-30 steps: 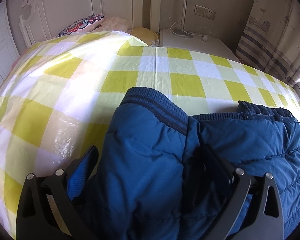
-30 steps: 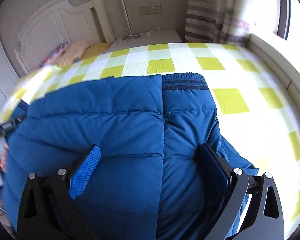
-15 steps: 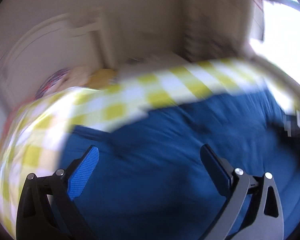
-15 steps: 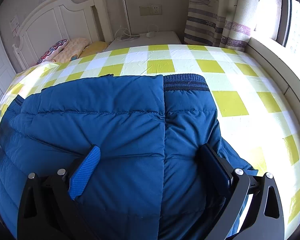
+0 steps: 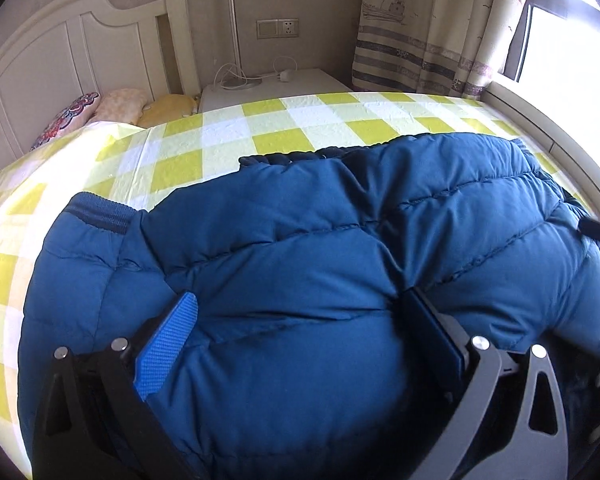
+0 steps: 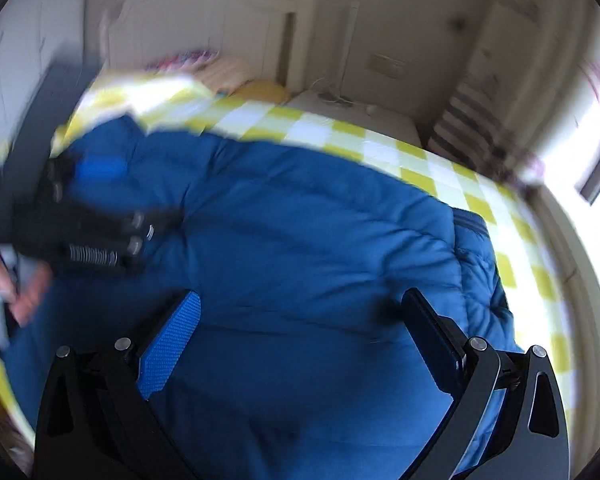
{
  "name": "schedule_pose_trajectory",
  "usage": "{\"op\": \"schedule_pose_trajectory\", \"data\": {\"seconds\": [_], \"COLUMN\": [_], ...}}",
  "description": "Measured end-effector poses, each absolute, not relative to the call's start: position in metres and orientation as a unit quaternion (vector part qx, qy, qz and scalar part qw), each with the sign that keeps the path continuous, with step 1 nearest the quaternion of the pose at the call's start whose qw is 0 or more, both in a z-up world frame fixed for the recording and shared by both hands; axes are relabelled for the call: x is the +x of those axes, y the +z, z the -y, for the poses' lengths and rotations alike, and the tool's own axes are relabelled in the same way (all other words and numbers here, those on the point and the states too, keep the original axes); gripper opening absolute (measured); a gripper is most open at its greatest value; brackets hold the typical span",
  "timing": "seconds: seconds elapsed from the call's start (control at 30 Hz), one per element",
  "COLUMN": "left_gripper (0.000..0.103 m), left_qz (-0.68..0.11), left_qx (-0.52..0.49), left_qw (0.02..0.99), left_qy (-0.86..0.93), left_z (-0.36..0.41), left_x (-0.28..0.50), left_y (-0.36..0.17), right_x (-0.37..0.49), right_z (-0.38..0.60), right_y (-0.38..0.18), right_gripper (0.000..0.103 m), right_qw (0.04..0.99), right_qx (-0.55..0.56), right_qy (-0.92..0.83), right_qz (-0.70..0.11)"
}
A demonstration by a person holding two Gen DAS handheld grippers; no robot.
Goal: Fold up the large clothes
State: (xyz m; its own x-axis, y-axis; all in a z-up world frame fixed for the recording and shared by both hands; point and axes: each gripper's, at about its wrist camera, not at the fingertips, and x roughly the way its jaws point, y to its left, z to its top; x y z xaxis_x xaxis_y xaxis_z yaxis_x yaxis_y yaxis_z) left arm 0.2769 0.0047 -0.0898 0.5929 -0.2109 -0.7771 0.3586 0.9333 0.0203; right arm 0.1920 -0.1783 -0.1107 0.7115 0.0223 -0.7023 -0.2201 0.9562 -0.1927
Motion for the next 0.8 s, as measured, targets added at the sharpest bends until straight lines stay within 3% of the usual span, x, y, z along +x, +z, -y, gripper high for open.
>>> {"op": "schedule_pose_trajectory", "data": {"seconds": [0.23,0.47,0.63,0.8], "left_gripper": [0.101,0.1,0.101,0.101], "left_qz": [-0.424,-0.398,-0.439,-0.416], "left_qx": [0.082,-0.008,-0.059,-0.002], "left_qw": [0.889,0.917,0.896,0.91], "left_qy": [-0.151,-0.018,-0.036,0.005], "left_z": [-0.013,-0.12,-0.159,-0.145], "left_x": [0.28,0.262,0.269,0.259], "left_y": [-0.085,-0.064,-0.086,-0.077], "right_x": [0.197,0.187,0.19,0.186], "right_z": [0.21,0.281,0.275,0.275], "right_y": [-0.113,-0.117,-0.119,-0.113], "right_gripper": [0.097,0.097,0.098,0.097], "right_qw": [0.913,0.918,0.919,0.921], "right_qx": [-0.07,0.043,0.018,0.021], "right_qy": [0.079,0.05,0.024,0.016], "right_qz": [-0.394,-0.391,-0.393,-0.388]}}
